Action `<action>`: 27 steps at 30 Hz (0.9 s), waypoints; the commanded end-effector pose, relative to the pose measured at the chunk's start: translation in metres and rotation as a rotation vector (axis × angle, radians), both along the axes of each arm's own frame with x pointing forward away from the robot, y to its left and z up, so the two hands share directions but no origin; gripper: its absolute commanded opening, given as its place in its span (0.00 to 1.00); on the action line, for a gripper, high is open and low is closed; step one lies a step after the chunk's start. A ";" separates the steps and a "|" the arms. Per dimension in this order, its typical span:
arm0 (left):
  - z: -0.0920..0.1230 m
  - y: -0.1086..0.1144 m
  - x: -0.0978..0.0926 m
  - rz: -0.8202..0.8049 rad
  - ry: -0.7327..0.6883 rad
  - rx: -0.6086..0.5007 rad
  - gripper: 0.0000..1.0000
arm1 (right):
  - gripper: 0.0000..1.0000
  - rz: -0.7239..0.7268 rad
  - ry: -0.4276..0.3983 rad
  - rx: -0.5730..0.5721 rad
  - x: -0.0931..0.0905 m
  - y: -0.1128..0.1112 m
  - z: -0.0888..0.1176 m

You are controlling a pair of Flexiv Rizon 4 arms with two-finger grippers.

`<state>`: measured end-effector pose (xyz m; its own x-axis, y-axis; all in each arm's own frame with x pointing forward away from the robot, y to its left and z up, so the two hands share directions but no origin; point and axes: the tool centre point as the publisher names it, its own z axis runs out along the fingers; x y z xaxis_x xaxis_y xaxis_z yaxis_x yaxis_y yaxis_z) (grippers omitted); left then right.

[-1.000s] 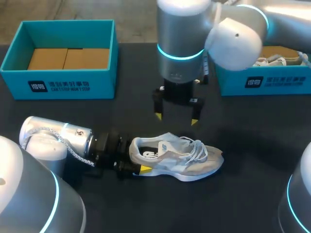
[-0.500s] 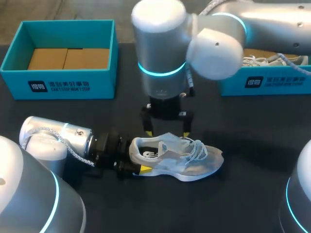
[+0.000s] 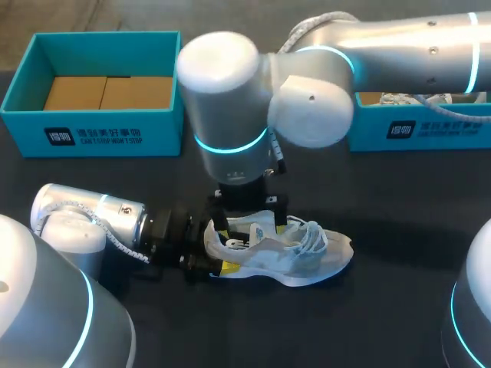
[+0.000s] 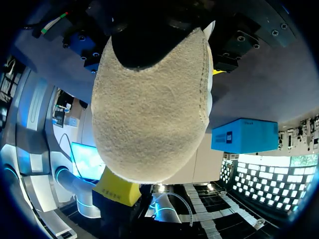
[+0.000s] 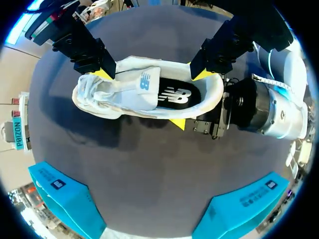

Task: Take the shoe out of the shoebox, open the shoe tongue, remove and reinsert the insole, then place the shoe into the shoebox

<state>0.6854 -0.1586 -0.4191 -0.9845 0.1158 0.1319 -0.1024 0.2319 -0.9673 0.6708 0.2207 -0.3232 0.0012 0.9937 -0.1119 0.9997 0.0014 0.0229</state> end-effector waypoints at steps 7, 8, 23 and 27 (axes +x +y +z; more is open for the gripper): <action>-0.003 -0.001 -0.002 -0.001 0.000 0.000 0.00 | 1.00 -0.382 -0.134 -0.170 -0.007 0.006 -0.009; -0.003 -0.001 -0.002 -0.001 0.000 0.000 0.00 | 1.00 -0.391 -0.137 -0.181 -0.007 0.005 -0.010; -0.003 -0.001 -0.002 -0.001 0.000 0.000 0.00 | 1.00 -0.448 -0.184 -0.197 -0.001 -0.013 -0.015; -0.003 -0.001 -0.002 -0.001 0.000 0.000 0.00 | 1.00 -0.467 -0.190 -0.194 0.001 -0.021 -0.018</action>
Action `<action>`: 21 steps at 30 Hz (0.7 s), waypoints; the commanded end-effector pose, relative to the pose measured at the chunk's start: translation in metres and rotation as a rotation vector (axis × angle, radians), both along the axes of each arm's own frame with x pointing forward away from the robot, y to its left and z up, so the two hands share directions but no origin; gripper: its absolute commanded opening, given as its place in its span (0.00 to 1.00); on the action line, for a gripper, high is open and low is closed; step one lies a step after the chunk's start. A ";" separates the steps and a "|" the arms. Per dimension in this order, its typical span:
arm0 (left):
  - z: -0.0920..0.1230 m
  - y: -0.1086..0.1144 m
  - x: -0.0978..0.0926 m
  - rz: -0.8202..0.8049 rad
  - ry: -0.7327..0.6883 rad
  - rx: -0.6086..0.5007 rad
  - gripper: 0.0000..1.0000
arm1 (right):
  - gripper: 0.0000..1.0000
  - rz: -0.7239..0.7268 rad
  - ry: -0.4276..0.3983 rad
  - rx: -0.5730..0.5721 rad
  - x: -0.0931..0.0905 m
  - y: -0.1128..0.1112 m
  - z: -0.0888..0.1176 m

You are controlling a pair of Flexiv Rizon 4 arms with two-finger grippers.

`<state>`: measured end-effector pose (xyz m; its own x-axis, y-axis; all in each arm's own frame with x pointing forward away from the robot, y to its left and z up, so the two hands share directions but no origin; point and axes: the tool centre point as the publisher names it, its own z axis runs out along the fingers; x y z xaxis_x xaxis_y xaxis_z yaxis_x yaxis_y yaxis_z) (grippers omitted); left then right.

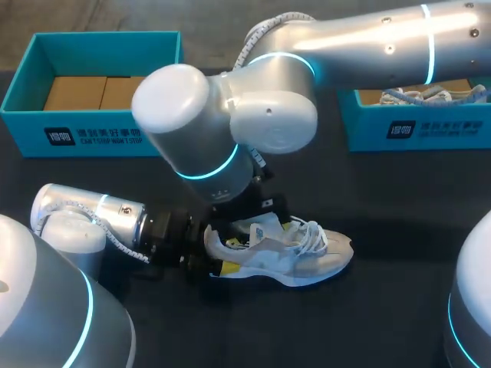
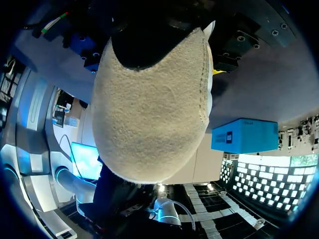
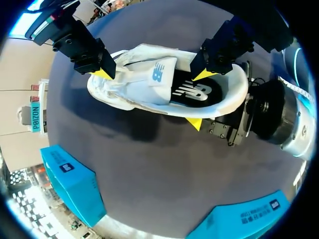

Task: Take the shoe out of the shoebox, open the shoe tongue, remove and reinsert the insole, then place the shoe into the shoebox

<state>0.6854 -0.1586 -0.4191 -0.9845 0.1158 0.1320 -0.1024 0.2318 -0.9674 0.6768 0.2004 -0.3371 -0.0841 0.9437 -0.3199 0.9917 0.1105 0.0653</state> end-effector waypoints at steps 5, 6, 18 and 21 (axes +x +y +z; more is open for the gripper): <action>-0.003 -0.001 -0.002 -0.001 0.000 0.001 0.00 | 1.00 -0.561 -0.206 0.040 -0.002 -0.007 -0.006; -0.003 -0.001 -0.002 -0.001 0.000 0.001 0.00 | 1.00 -0.564 -0.209 0.040 -0.001 -0.009 -0.007; -0.003 -0.001 -0.002 -0.001 0.000 0.001 0.00 | 1.00 -0.580 -0.233 0.061 0.003 -0.021 -0.008; -0.003 -0.001 -0.002 -0.001 0.000 0.001 0.00 | 1.00 -0.578 -0.235 0.058 0.004 -0.023 -0.006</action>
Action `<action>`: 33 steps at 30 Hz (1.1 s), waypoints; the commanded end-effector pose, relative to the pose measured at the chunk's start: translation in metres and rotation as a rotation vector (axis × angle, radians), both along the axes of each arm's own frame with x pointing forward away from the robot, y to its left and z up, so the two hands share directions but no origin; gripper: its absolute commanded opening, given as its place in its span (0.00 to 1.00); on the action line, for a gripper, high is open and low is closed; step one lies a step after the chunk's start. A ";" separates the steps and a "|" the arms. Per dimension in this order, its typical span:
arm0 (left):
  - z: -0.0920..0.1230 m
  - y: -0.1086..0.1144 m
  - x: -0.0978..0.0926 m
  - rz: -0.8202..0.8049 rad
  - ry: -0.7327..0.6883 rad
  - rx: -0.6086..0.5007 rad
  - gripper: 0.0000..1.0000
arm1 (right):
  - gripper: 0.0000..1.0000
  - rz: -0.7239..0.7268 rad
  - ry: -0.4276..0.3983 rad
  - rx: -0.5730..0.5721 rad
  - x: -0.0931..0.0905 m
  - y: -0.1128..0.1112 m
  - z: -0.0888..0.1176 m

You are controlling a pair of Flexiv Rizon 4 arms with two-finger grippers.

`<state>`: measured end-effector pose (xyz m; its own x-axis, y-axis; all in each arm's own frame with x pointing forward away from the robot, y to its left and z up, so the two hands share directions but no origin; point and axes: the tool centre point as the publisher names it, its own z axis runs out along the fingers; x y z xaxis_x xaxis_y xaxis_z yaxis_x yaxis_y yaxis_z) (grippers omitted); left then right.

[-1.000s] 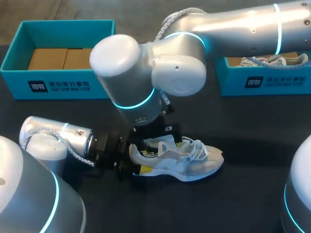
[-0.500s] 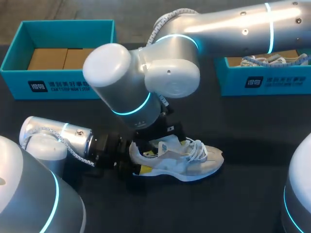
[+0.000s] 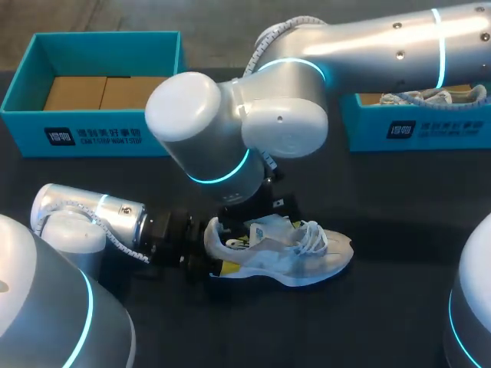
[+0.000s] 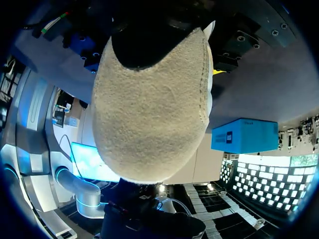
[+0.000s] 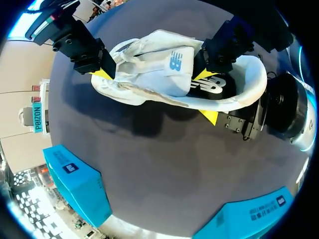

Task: Take the shoe out of the shoebox, open the shoe tongue, remove and reinsert the insole, then place the shoe into the shoebox

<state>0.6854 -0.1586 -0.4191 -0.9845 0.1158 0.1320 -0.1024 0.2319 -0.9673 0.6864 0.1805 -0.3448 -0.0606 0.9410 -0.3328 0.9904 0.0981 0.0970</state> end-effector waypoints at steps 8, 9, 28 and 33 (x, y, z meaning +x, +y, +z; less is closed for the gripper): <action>-0.003 -0.001 -0.002 -0.001 0.000 0.000 0.00 | 1.00 -0.582 -0.202 0.088 -0.006 -0.014 0.002; -0.003 -0.001 -0.002 -0.001 0.000 0.000 0.00 | 1.00 -0.584 -0.202 0.091 -0.006 -0.015 0.003; -0.003 -0.001 -0.002 -0.001 0.000 0.000 0.00 | 0.46 -0.602 -0.161 0.128 -0.006 -0.017 0.006; -0.003 -0.001 -0.002 -0.001 0.000 0.000 0.00 | 0.42 -0.601 -0.137 0.161 -0.007 -0.017 0.005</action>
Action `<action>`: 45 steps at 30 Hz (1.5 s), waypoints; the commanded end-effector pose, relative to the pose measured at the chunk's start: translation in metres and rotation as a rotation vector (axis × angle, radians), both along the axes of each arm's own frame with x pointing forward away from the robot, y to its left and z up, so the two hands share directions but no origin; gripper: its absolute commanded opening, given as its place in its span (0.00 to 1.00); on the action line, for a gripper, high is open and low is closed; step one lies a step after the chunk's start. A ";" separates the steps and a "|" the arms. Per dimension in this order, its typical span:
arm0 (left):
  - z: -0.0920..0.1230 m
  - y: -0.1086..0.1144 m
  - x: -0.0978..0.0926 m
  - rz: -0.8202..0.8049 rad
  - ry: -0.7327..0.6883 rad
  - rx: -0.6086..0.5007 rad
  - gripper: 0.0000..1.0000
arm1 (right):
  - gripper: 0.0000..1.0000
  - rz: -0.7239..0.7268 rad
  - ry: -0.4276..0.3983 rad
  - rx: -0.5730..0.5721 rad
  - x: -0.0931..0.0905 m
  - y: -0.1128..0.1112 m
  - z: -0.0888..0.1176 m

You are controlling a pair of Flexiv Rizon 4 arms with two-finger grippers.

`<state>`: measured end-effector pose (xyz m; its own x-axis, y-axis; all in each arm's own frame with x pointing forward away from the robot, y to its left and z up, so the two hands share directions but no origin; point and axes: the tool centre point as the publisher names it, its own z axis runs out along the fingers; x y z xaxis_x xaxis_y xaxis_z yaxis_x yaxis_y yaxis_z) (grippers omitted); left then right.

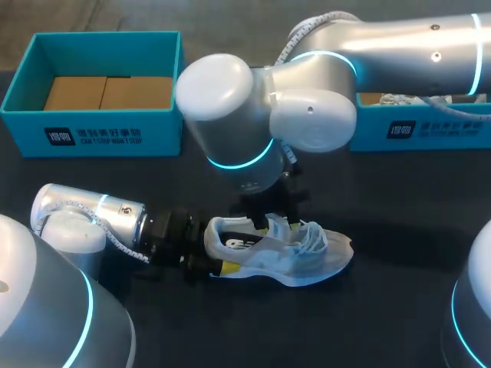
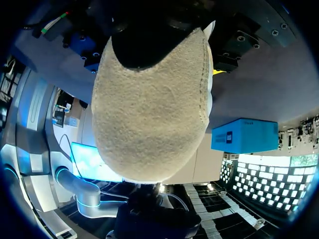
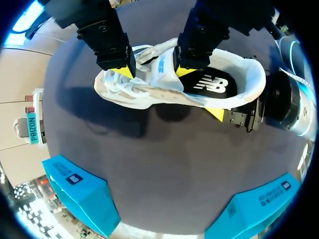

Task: Take the shoe out of the shoebox, open the shoe tongue, remove and reinsert the insole, then place the shoe into the shoebox

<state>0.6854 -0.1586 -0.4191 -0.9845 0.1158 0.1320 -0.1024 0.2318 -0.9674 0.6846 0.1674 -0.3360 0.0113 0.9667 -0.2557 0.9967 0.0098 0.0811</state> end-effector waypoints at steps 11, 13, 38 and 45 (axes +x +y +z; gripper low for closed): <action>-0.003 -0.001 -0.002 -0.001 0.000 0.001 0.00 | 0.30 -0.526 -0.093 0.123 -0.009 -0.007 -0.005; -0.003 -0.001 -0.002 -0.001 0.000 0.001 0.00 | 0.30 -0.526 -0.093 0.123 -0.010 -0.007 -0.004; -0.003 -0.001 -0.002 -0.001 0.000 0.001 0.00 | 0.00 -0.493 -0.072 0.255 -0.009 -0.014 0.015; -0.003 -0.001 -0.002 -0.001 0.000 0.001 0.00 | 0.00 -0.468 -0.095 0.309 -0.008 -0.020 0.026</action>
